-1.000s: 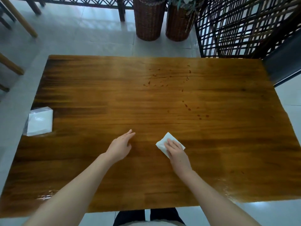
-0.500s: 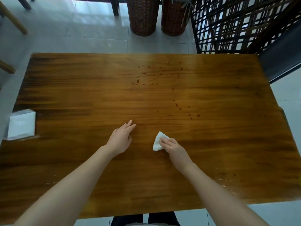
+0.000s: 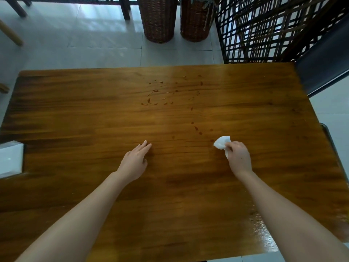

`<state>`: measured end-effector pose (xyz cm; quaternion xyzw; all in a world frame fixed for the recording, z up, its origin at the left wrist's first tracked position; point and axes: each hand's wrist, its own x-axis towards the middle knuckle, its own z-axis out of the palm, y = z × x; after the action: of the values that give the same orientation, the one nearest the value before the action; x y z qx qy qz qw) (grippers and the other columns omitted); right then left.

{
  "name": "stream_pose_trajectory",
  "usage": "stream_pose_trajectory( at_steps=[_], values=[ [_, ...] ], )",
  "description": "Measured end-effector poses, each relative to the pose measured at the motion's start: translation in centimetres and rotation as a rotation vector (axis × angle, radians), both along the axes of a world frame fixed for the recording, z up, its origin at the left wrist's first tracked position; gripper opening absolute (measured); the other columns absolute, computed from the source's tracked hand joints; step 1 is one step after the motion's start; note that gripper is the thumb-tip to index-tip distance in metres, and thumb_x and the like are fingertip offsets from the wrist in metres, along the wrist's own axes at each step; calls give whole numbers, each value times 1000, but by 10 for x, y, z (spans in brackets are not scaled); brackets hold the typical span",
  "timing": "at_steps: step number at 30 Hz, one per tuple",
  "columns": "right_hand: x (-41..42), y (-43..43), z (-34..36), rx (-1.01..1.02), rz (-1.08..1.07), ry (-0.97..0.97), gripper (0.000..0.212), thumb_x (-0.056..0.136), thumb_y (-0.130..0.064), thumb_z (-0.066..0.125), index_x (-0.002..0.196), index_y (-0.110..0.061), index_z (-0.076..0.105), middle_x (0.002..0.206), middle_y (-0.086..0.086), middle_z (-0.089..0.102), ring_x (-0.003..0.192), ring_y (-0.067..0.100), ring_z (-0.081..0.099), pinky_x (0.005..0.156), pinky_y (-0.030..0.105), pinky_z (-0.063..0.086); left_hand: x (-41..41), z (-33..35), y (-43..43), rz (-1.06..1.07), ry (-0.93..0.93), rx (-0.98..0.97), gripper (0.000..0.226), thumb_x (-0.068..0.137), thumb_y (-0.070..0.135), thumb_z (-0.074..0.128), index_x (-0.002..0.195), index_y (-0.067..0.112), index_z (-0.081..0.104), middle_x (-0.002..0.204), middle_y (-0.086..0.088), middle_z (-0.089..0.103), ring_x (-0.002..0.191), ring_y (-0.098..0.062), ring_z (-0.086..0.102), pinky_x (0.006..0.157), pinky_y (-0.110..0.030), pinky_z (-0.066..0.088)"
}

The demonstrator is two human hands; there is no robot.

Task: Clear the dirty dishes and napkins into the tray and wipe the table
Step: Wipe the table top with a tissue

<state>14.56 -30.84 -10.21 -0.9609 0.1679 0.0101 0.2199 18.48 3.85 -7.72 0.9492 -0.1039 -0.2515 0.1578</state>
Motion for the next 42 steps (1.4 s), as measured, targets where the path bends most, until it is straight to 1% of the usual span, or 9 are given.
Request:
stream_pose_trajectory(
  at_steps=[4, 9, 15, 23, 29, 34, 36, 39, 42],
  values=[
    [19, -2, 2, 105, -123, -13, 25, 96, -6, 50, 115, 0, 65, 105, 10, 65, 92, 13, 50, 75, 23, 39, 11, 0, -3, 14, 1, 16, 64, 98, 10, 45, 154, 25, 17, 162, 2, 10, 148, -19, 13, 117, -36, 19],
    [26, 40, -3, 168, -16, -49, 19, 95, -7, 52, 97, -3, 70, 96, 6, 65, 88, 11, 55, 72, 12, 38, 25, 0, -4, 22, -1, 41, 65, 98, 10, 45, 154, 23, 14, 162, 2, 7, 149, -19, 9, 119, -38, 19],
    [28, 49, -8, 195, 91, -62, 27, 97, -6, 50, 119, -4, 64, 110, 6, 61, 101, 12, 53, 83, 18, 43, 36, 0, -1, -20, -4, 75, 65, 100, 14, 43, 155, 20, 9, 162, 2, 5, 149, -18, 9, 118, -36, 18],
    [56, 14, -5, 142, 42, -84, 27, 95, 0, 49, 117, 0, 65, 112, 10, 63, 107, 23, 55, 87, 24, 43, 40, -1, 7, -56, 44, 62, 58, 104, 28, 36, 154, 21, 7, 162, 4, 3, 149, -15, 6, 119, -35, 14],
    [53, 25, -8, 94, -16, -92, 26, 96, -1, 49, 117, 1, 65, 111, 11, 62, 105, 22, 56, 83, 18, 39, 43, -4, 9, -58, 52, 38, 56, 104, 27, 35, 154, 21, 10, 161, 3, 7, 148, -15, 8, 119, -34, 15],
    [40, 30, -5, 76, 99, 32, 40, 96, 5, 44, 135, -1, 50, 120, 11, 53, 109, 22, 51, 88, 25, 45, 45, -7, 11, -64, 53, 32, 55, 104, 23, 36, 154, 22, 11, 161, 4, 9, 148, -15, 11, 118, -34, 17],
    [34, 27, -4, 75, 181, 74, 47, 93, 9, 46, 139, -3, 45, 122, 9, 50, 107, 18, 50, 88, 20, 44, 46, -7, 13, -73, 59, 33, 55, 104, 23, 35, 154, 22, 11, 161, 4, 9, 148, -15, 11, 118, -33, 18],
    [35, 19, -3, 83, 224, 93, 42, 93, 8, 47, 134, -4, 51, 117, 4, 51, 98, 7, 45, 73, 7, 39, 46, -8, 15, -86, 69, 39, 55, 104, 24, 34, 154, 23, 11, 161, 5, 8, 148, -14, 11, 118, -33, 18],
    [42, 13, -2, 90, 223, 82, 33, 94, 2, 51, 125, -2, 59, 111, 3, 55, 97, 6, 46, 78, 11, 39, 46, -9, 16, -101, 67, 40, 55, 104, 25, 34, 154, 23, 11, 161, 5, 7, 148, -14, 11, 117, -32, 17]
  ],
)
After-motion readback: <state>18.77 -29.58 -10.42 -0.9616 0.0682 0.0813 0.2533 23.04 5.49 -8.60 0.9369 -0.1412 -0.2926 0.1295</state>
